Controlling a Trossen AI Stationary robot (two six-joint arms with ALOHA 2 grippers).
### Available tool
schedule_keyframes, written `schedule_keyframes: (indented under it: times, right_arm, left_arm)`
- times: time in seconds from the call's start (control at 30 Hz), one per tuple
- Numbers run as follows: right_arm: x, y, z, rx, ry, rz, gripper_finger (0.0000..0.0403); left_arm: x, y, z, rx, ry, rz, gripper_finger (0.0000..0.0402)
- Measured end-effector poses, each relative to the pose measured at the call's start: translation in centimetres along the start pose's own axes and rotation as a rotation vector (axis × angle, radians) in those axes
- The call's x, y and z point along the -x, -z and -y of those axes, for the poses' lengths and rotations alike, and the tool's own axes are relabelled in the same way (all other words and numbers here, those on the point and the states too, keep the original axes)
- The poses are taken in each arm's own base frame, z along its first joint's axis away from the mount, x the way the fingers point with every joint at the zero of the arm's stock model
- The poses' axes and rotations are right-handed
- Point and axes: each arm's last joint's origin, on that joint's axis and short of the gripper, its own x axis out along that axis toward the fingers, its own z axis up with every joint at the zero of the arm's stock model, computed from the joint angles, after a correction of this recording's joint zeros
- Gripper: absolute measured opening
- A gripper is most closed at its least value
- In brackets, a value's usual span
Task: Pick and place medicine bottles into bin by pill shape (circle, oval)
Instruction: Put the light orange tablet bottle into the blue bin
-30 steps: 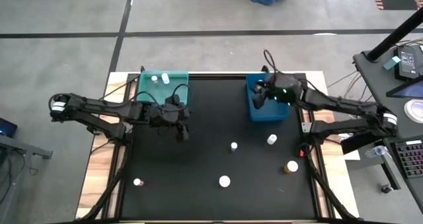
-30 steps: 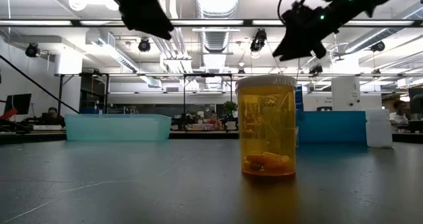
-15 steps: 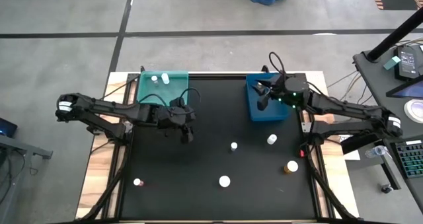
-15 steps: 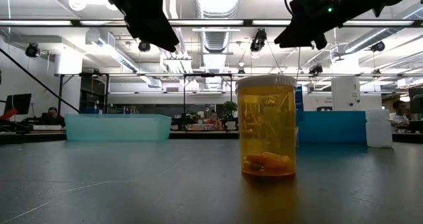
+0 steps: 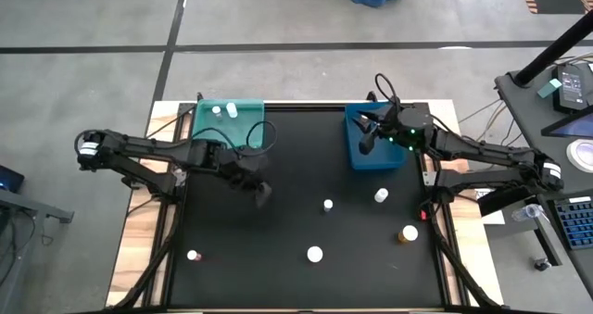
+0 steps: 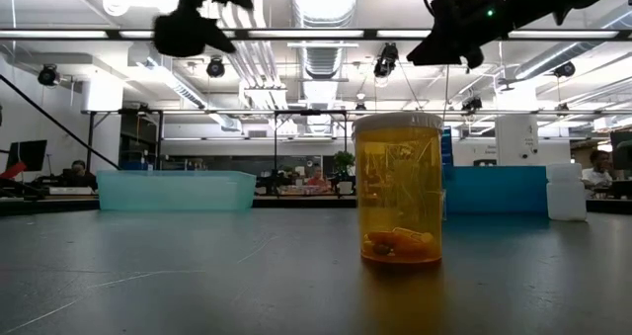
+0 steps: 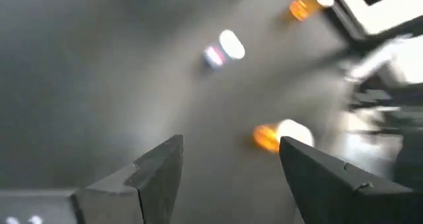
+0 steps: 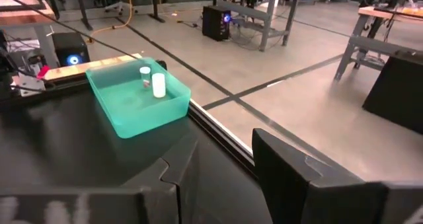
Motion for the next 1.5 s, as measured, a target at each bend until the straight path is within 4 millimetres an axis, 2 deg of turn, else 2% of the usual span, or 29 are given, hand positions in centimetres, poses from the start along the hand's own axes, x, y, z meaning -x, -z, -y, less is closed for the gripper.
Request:
schedule_keyframes:
  times: [0.1,0.23,0.37,0.47,0.57,0.67,0.73,0.87,1.03,1.13,1.27,1.5]
  right_arm:
    - [0.0,0.0,-0.1,0.014,-0.022,-0.002,0.0125]
    - [0.0,0.0,-0.1,0.017,-0.036,-0.002,0.0126]
    - [0.0,0.0,-0.2,0.014,-0.061,-0.001,0.0127]
    - [0.0,0.0,-0.2,0.013,-0.068,-0.002,0.0124]
    - [0.0,0.0,-0.2,0.006,-0.068,-0.001,0.0121]
    - [0.0,-0.1,-0.2,0.004,-0.068,0.006,0.0121]
    - [0.0,-0.2,-0.2,0.001,-0.068,0.012,0.0122]
    - [0.0,-0.3,-0.2,0.003,-0.068,0.013,0.0123]
    - [0.0,-0.2,-0.2,0.003,-0.068,0.011,0.0121]
    - [0.0,-0.2,-0.2,0.003,-0.068,0.011,0.0119]
    - [0.0,-0.2,-0.2,0.003,-0.069,0.011,0.0119]
    - [0.0,-0.2,-0.2,0.011,-0.069,0.011,0.0118]
  left_arm:
    - [0.0,1.4,1.2,0.194,0.155,-0.23,0.0235]
    - [0.1,5.4,3.3,0.226,0.213,-0.484,0.0235]
    - [0.9,9.7,4.1,0.294,0.051,-0.659,0.0235]
    - [1.8,12.5,3.6,0.331,-0.151,-0.727,0.0235]
    - [2.8,14.5,2.9,0.326,-0.323,-0.784,0.0235]
    - [3.7,15.5,2.0,0.255,-0.446,-0.75,0.0235]
    - [3.9,15.9,1.6,0.141,-0.486,-0.692,0.0235]
    - [4.3,17.0,1.3,-0.107,-0.492,-0.602,0.0235]
    - [4.4,18.1,0.8,-0.268,-0.5,-0.58,0.0235]
    - [3.9,18.6,1.1,-0.345,-0.46,-0.604,0.0235]
    - [3.1,20.3,2.1,-0.41,-0.383,-0.687,0.0235]
    - [1.3,22.8,2.2,-0.505,-0.458,-0.741,0.0235]
